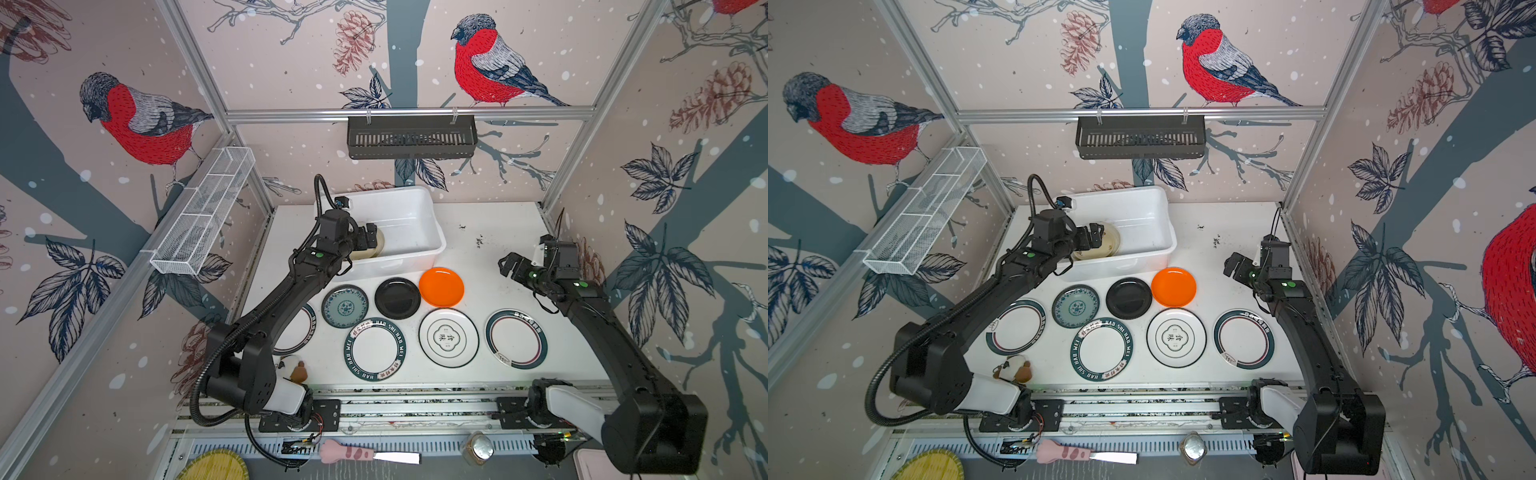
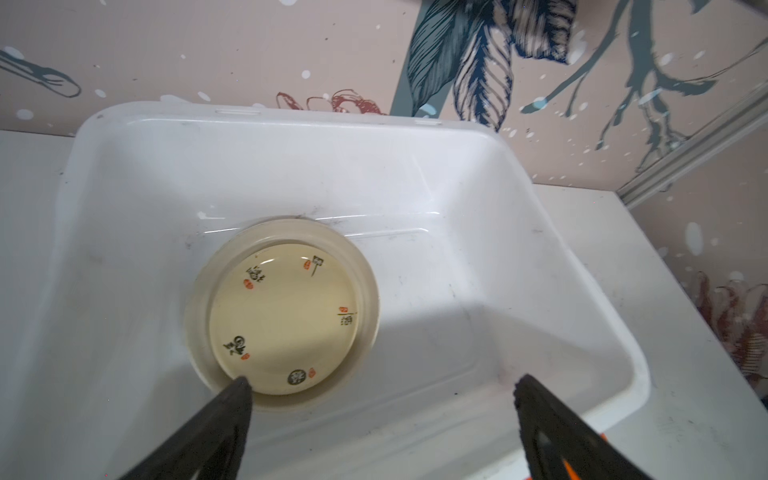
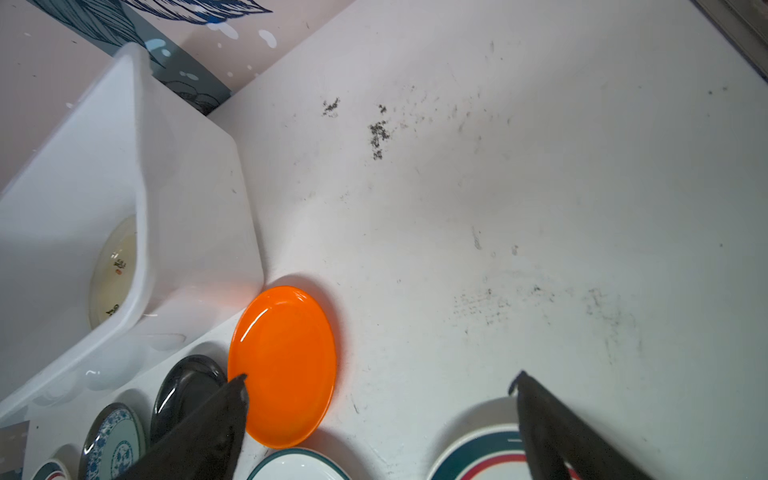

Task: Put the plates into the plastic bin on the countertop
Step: 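Release the character plate onto the bear plate and raise the left gripper, then move the right gripper down onto the green-rimmed white plate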

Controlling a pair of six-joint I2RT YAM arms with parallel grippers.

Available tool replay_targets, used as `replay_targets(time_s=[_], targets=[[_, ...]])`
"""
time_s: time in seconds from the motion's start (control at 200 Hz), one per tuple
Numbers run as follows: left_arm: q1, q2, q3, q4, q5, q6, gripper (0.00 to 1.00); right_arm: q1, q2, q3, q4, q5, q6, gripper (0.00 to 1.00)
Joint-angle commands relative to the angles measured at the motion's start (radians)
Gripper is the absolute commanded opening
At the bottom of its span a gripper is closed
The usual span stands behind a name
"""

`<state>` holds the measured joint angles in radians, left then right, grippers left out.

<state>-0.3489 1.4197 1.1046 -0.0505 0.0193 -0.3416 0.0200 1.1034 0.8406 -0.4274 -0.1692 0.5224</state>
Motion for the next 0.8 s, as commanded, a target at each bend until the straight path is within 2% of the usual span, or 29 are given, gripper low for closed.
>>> replay_targets(time_s=[0.0, 0.395, 0.665, 0.796], targets=[[-0.014, -0.057, -0.070, 0.154, 0.091, -0.036, 0.97, 0.020, -0.017, -0.029, -0.064, 0.049, 0.037, 1.00], [-0.021, -0.125, -0.192, 0.182, 0.148, -0.029, 0.97, 0.019, -0.040, -0.250, -0.033, -0.073, 0.179, 1.00], [-0.021, -0.161, -0.247, 0.201, 0.181, -0.044, 0.97, 0.008, -0.067, -0.192, -0.162, 0.166, 0.174, 1.00], [-0.020, -0.161, -0.269, 0.225, 0.167, -0.039, 0.97, -0.042, -0.052, -0.189, -0.207, 0.247, 0.188, 1.00]])
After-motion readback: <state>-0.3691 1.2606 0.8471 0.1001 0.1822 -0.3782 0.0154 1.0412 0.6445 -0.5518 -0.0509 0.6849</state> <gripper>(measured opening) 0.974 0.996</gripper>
